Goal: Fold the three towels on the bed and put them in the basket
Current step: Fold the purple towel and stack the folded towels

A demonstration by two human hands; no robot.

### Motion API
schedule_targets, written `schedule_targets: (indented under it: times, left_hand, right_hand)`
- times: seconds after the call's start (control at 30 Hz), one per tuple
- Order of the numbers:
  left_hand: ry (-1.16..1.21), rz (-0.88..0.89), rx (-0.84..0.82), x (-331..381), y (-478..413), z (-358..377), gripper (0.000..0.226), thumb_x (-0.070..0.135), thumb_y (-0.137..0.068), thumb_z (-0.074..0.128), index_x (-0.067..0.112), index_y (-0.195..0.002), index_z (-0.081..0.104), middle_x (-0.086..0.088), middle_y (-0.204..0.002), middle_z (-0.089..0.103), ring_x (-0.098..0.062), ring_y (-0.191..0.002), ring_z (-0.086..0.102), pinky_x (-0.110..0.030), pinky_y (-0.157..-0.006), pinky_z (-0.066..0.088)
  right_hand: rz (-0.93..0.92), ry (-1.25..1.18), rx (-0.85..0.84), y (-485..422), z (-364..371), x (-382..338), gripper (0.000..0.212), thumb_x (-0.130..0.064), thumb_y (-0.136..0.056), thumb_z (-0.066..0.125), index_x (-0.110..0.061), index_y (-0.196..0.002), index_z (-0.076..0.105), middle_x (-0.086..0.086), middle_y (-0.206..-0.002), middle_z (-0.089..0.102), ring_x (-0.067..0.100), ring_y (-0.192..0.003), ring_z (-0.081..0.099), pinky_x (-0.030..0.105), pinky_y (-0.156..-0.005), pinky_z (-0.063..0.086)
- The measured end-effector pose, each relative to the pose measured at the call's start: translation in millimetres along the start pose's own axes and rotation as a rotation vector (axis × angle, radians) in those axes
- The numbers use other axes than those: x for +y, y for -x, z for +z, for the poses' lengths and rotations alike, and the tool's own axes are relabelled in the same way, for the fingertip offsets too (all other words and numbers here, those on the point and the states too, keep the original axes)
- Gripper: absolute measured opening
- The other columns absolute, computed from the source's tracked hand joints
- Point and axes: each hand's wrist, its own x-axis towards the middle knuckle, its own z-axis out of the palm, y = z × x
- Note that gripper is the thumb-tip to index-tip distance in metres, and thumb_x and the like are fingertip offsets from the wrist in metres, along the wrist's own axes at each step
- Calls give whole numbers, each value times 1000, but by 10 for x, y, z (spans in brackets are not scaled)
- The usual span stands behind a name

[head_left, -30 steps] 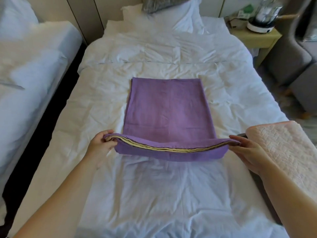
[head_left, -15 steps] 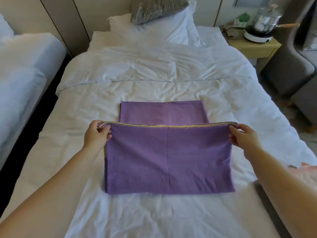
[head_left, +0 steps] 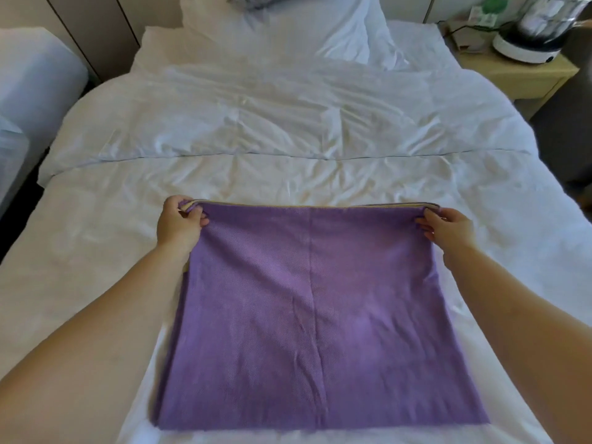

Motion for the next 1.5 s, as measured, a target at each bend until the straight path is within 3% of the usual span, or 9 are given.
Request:
schedule_targets:
  times: [0.1,0.2,0.33,0.43,0.63,0.73,1.0,1.23,1.5]
  left_hand:
    - [-140,-50,-144,-164,-151,186,36,17,-94,53,20,-128,44,-8,-125,59,-25,-103,64,-33,-85,46]
    - [-309,68,-351,-372,43,251,74,20,-94,56,23,-152,10,-1,-157,21,-17,-144,22,-27,-109,25]
    - [-829,668,-382,-635,815,266,65,37,-94,51,20,-150,23,-10,-158,19,-27,-146,17,-48,-116,18]
    - [-973,850,-547,-928,1588,357,56,51,-95,30,30,-148,28,-1,-157,24,-23,-145,21,-49,-116,16]
    - [-1250,629,-373,-1292,1846,-158,62,55,-95,15,27,-141,44,-1,-149,39,-26,-137,39,-52,-113,18]
    - [-1238,463,-201,-1299,1927,-555,59,50,-90,33,21,-140,47,-10,-148,41,-34,-137,37,-56,-110,19]
    - [-528,-323,26,-1274,2312,-879,52,27,-84,70,-11,-114,51,-33,-112,58,-46,-105,56,-45,-87,43]
    - [-505,-204,-74,-1254,2569,-1345,34,31,-90,62,0,-78,59,-22,-78,62,-37,-76,57,-36,-66,38]
    - [-585,-209,-180,-1606,3545,-1976,37,30,-92,59,-1,-72,54,-17,-72,57,-32,-71,52,-35,-65,35]
  right_hand:
    - [37,131,-72,-218,128,218,25,-13,-91,55,-5,-114,62,1,-76,64,11,-68,62,25,-69,52]
    - [32,213,-123,-109,207,401,50,-10,-94,52,-7,-141,36,9,-122,58,23,-105,56,34,-94,43]
    - [-458,711,-270,564,267,573,59,-22,-93,56,-15,-146,30,2,-154,28,22,-143,22,34,-112,23]
    - [-607,910,-439,1306,434,866,60,-48,-94,39,-30,-148,22,-15,-154,10,12,-145,2,35,-116,5]
    - [-464,1284,-268,1846,-243,1458,63,-60,-93,25,-34,-149,15,-15,-156,13,11,-146,6,36,-118,3]
    - [-287,1301,-176,1854,-707,1465,65,-56,-93,31,-29,-150,14,-11,-158,11,17,-147,5,40,-118,0]
    - [85,604,79,2252,-996,1421,45,-13,-89,60,-2,-130,43,26,-119,56,42,-106,55,40,-82,40]
    - [89,536,100,2563,-1328,1451,27,-13,-86,65,-8,-111,56,15,-94,64,28,-79,57,34,-69,41]
    - [170,479,93,3690,-1870,1917,26,-6,-88,61,-6,-111,51,18,-95,62,25,-70,54,32,-64,39]
